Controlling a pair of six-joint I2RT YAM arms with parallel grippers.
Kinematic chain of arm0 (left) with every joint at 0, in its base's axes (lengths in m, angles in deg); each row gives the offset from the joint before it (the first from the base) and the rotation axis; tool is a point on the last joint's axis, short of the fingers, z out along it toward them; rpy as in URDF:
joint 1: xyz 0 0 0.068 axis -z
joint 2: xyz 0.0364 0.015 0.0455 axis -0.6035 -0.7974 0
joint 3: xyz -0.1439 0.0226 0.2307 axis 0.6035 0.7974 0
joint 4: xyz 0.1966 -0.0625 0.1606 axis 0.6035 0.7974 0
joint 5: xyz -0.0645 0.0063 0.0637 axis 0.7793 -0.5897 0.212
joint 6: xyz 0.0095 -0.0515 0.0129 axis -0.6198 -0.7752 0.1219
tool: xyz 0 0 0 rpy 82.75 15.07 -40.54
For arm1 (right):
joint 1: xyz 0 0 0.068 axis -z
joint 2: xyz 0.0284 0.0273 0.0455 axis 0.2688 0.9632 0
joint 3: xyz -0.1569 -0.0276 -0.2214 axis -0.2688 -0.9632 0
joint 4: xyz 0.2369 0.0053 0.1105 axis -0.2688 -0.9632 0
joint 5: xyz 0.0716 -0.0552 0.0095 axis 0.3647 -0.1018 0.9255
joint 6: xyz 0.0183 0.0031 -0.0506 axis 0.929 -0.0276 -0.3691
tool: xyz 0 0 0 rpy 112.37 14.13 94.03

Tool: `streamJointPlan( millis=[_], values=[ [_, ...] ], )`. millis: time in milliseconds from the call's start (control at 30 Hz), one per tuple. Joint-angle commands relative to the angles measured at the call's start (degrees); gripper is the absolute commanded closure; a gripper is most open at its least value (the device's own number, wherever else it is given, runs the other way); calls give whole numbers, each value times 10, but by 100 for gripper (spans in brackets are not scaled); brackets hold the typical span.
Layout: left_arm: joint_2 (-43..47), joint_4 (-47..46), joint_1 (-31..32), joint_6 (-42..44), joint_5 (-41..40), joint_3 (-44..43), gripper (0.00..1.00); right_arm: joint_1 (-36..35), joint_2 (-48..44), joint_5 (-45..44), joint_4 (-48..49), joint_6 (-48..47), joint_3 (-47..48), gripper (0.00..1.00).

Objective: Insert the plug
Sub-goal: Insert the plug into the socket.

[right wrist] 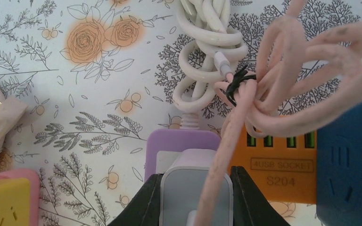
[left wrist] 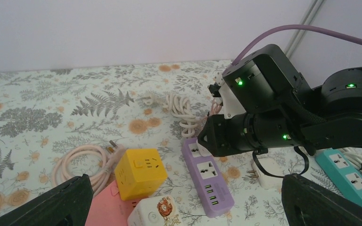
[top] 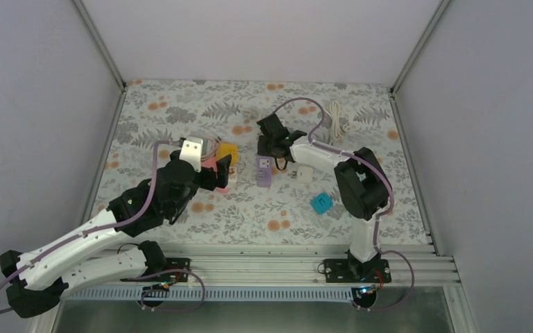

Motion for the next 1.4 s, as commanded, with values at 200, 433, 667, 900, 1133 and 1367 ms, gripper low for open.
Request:
streamJointPlan(
  millis=[200,433,667,900,1133,1367],
  values=[
    [-7,-2,-1,-3,-5,-3,0,-16,109,-19,-72,-16,44,95],
    [-7,3,-2,-3,-6,-5,0,-16,173,-16,-122,-22,59,96],
    [-9,3,-1,-1,-6,-9,0,-28,150,-9,-153,-39,96,94],
    [-13,2,-2,0,-6,-11,0,-37,119,0,-170,-49,119,92],
    [-13,6,-2,0,-6,-13,0,-38,113,23,-168,-55,135,92],
    [-11,10,-2,-4,-9,-11,0,-36,168,14,-169,-51,138,91]
  ],
)
